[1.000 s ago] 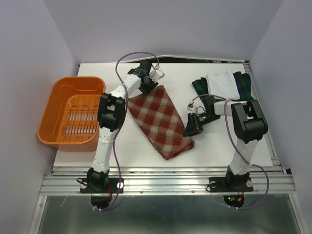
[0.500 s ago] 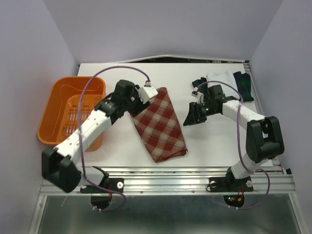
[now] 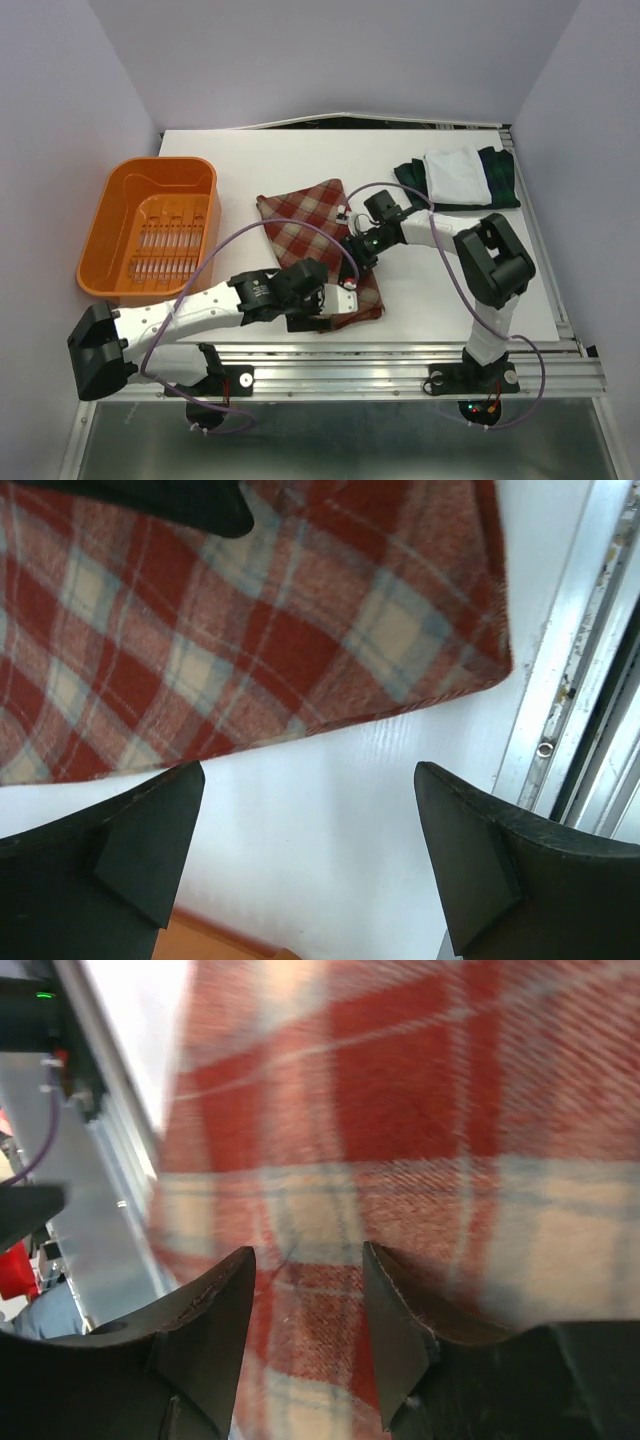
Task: Fold and stack the skirts
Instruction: Fold the skirt
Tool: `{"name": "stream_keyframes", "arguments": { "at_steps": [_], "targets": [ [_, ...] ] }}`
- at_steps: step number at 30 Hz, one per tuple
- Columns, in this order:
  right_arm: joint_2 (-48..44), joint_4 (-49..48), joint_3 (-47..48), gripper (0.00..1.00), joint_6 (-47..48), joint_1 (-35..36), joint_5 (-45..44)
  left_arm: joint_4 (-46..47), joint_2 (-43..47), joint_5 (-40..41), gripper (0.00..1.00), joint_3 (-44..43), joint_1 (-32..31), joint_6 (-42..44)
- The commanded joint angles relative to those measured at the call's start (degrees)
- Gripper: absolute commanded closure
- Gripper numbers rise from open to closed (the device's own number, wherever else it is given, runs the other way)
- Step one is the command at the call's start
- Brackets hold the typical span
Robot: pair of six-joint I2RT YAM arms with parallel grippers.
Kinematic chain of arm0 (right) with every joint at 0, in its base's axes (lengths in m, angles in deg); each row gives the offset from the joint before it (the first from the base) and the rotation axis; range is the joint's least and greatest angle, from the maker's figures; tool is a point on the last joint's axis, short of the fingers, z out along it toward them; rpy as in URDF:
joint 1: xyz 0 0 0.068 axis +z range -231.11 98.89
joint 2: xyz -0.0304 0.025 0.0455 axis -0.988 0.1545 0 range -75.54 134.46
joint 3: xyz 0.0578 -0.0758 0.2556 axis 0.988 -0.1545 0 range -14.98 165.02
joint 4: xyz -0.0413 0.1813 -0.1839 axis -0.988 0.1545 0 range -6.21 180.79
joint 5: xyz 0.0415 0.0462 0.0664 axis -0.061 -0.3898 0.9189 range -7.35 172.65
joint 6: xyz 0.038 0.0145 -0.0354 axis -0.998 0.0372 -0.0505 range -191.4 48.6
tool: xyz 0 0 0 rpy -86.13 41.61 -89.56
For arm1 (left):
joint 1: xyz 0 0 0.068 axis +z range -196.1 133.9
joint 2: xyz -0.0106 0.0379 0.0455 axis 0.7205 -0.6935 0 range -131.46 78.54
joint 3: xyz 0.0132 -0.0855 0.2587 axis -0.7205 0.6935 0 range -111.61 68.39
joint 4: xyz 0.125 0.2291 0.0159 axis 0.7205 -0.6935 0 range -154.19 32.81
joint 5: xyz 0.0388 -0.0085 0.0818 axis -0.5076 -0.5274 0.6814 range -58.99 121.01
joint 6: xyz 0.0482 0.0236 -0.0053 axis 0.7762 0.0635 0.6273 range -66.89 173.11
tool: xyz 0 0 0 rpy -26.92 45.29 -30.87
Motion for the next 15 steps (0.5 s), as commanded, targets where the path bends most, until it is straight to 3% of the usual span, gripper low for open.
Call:
{"name": "stream_keyframes", "arguments": {
  "at_steps": [1,6,15],
  "targets": [
    [5.4,-4.4,1.5,0.48,0.4,-0.2,-3.8,1.3,-2.1,6.2,0.01,0.8,-6.6,-2.3],
    [10.0,-5.3,1.8,0.49,-1.7,-0.2,-5.8,4.8,-8.9,14.2,0.02,2.6,-14.8,-4.1],
    [12.8,-6.2,1.5,0.50,-5.7,-0.2,-6.4,8.6,-21.1,20.7,0.02,-3.5,-20.8,-12.6]
  ]
}}
